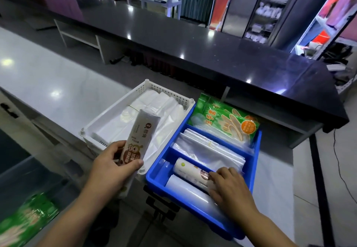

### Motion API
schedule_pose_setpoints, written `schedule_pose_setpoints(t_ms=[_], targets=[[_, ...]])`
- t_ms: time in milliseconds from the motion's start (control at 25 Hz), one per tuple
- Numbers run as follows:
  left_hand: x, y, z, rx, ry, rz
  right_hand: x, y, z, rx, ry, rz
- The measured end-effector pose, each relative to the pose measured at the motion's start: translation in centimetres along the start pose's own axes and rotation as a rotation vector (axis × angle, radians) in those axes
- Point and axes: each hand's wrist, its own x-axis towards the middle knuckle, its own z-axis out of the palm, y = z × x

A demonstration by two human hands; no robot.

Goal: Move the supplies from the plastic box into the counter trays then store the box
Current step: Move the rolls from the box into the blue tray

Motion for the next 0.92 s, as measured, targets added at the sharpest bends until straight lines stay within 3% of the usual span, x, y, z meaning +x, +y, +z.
schedule_pose_setpoints(t_ms=[160, 360, 440, 560, 640, 760, 920], targets=[[1.3, 2.7, 1.9, -0.014, -0.113, 0.083, 1.1, -3.1, -1.9, 0.396, 0.149, 0.03], [1.8, 5.4, 5.2, -0.138, -0.309, 0.143, 2.5, -9.0, -4.1, 1.028, 0.088, 0.083], [2.2, 5.5, 6.2, -0.178, -0.384, 0.167, 2.5, -9.7, -4.0, 1.172, 0.152, 0.142], [2.9, 4.4, 6.5, -0.075, -0.613, 0.21, 1.1, -8.0, -3.5, 1.081, 0.347, 0.292], [3.0, 2.8, 6.7, 0.299, -0.692, 0.316, -0.8, -5.6, -2.9, 0.91, 0.436, 0.436], [2.1, 1.0, 7.7, 0.788, -0.686, 0.52, -4.1, -2.8, -1.8, 0.778, 0.471, 0.556], [1.5, 0.6, 9.4, 0.922, -0.623, 0.541, -5.4, -2.4, -0.1, 0.699, 0.503, 0.594]])
